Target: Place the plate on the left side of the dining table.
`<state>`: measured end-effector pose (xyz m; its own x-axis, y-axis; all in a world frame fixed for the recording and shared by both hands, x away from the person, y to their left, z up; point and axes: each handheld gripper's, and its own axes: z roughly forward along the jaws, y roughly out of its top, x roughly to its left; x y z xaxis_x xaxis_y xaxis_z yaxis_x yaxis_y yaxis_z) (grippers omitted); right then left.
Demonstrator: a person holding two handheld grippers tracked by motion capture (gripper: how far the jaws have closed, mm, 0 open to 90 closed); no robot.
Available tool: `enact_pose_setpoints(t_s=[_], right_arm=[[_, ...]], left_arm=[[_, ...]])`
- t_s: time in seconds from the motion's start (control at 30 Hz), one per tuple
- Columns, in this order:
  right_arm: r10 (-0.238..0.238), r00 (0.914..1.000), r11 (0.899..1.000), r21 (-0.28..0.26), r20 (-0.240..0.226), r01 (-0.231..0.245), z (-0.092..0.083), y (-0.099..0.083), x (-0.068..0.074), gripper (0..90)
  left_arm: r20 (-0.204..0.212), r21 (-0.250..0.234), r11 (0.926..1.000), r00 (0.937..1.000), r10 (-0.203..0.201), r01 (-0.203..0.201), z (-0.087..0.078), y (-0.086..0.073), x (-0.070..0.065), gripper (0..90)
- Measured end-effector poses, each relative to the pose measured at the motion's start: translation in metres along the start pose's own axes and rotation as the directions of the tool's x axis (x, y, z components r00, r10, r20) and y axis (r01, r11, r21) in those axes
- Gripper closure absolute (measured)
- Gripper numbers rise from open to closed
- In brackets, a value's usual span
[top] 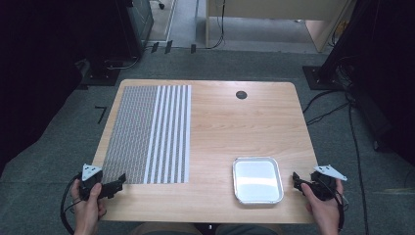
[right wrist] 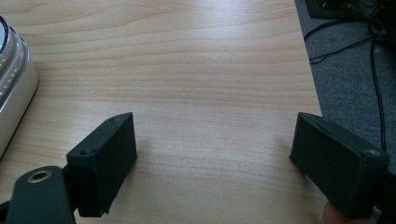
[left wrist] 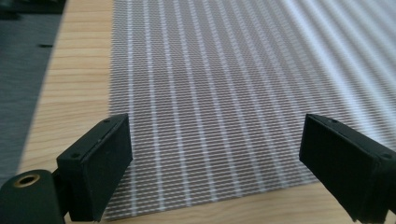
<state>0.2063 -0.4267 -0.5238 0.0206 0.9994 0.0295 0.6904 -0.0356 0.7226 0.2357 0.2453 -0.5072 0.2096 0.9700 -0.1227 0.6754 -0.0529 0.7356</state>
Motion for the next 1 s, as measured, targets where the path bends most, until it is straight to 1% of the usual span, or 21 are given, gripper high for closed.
enact_pose_setpoints(t_s=[0.03,0.07,0.13,0.17,0.2,0.27,0.3,0.33,0.4,0.47,0.5,0.6,0.67,0.73,0.83,0.87,0.9,0.97,1.0], right_arm=[[0.001,1.0000,1.000,0.001,0.000,-0.001,0.000,0.000,0.000,14.0],[0.000,1.0000,1.000,-0.001,-0.001,0.000,0.000,0.000,0.000,14.1],[0.003,1.0000,1.000,-0.002,0.000,-0.003,0.000,0.000,-0.001,14.2],[0.007,1.0000,1.000,-0.002,0.002,-0.007,0.000,0.000,-0.001,14.2],[0.011,0.9999,1.000,-0.016,0.009,-0.011,-0.001,0.000,-0.001,14.3],[0.007,0.9999,1.000,-0.022,0.012,-0.007,-0.002,0.000,-0.002,14.3],[0.005,0.9999,1.000,-0.025,0.014,-0.004,-0.002,-0.001,-0.002,14.4],[0.005,0.9999,1.000,-0.029,0.015,-0.005,-0.004,-0.001,-0.002,14.4],[0.007,0.9999,0.999,-0.031,0.014,-0.007,-0.005,-0.002,-0.002,14.5],[0.013,0.9998,0.999,-0.033,0.012,-0.012,-0.006,-0.001,-0.001,14.5],[0.017,0.9998,0.999,-0.035,0.012,-0.017,-0.008,-0.001,0.001,14.5],[0.018,0.9998,0.999,-0.044,0.012,-0.017,-0.012,0.000,0.004,14.5],[0.015,0.9998,0.999,-0.050,0.011,-0.014,-0.013,0.000,0.006,14.4],[0.006,0.9999,0.998,-0.060,0.014,-0.005,-0.016,0.000,0.010,14.5],[0.002,0.9999,0.998,-0.065,0.015,-0.001,-0.017,0.001,0.012,14.5],[0.004,0.9998,0.998,-0.065,0.017,-0.003,-0.018,0.001,0.012,14.5],[0.006,0.9999,0.998,-0.070,0.015,-0.005,-0.019,0.001,0.013,14.5],[0.009,0.9999,0.997,-0.073,0.014,-0.008,-0.020,0.001,0.013,14.5],[0.009,0.9999,0.997,-0.073,0.014,-0.008,-0.020,0.001,0.013,14.5]], left_arm=[[0.000,-0.003,1.0000,1.0000,-0.001,0.001,-0.001,0.000,-0.001,9.4],[-0.023,0.000,1.0000,0.9997,-0.004,0.004,-0.002,0.001,-0.002,9.0],[-0.025,-0.003,1.0000,0.9997,-0.008,0.008,-0.002,0.001,-0.004,8.5],[-0.002,-0.010,0.9999,1.0000,-0.008,0.008,-0.004,0.003,-0.006,8.5],[-0.014,-0.026,0.9997,0.9999,-0.004,0.003,-0.007,0.005,-0.011,8.7],[-0.013,-0.032,0.9995,0.9999,-0.003,0.002,-0.008,0.006,-0.012,9.1],[0.012,-0.048,0.9987,0.9998,-0.015,0.016,-0.010,0.007,-0.014,9.1],[0.023,-0.067,0.9966,0.9986,-0.047,0.048,-0.012,0.008,-0.015,14.4],[0.014,-0.076,0.9954,0.9982,-0.059,0.060,-0.012,0.009,-0.016,13.5],[0.008,-0.074,0.9957,0.9984,-0.055,0.056,-0.012,0.009,-0.017,13.5],[-0.002,-0.074,0.9960,0.9988,-0.049,0.049,-0.012,0.009,-0.019,13.5],[-0.004,-0.075,0.9962,0.9990,-0.044,0.044,-0.012,0.011,-0.023,13.5],[0.001,-0.075,0.9961,0.9989,-0.047,0.047,-0.012,0.011,-0.025,11.3],[0.027,-0.071,0.9966,0.9988,-0.040,0.042,-0.012,0.013,-0.033,9.6],[0.047,-0.070,0.9968,0.9983,-0.036,0.039,-0.011,0.016,-0.042,9.6],[0.047,-0.070,0.9968,0.9983,-0.036,0.039,-0.011,0.016,-0.042,9.6],[0.049,-0.067,0.9970,0.9982,-0.036,0.039,-0.010,0.017,-0.049,9.6],[0.047,-0.063,0.9976,0.9985,-0.028,0.030,-0.009,0.018,-0.056,9.6],[0.047,-0.063,0.9976,0.9985,-0.028,0.030,-0.009,0.018,-0.056,9.6]])
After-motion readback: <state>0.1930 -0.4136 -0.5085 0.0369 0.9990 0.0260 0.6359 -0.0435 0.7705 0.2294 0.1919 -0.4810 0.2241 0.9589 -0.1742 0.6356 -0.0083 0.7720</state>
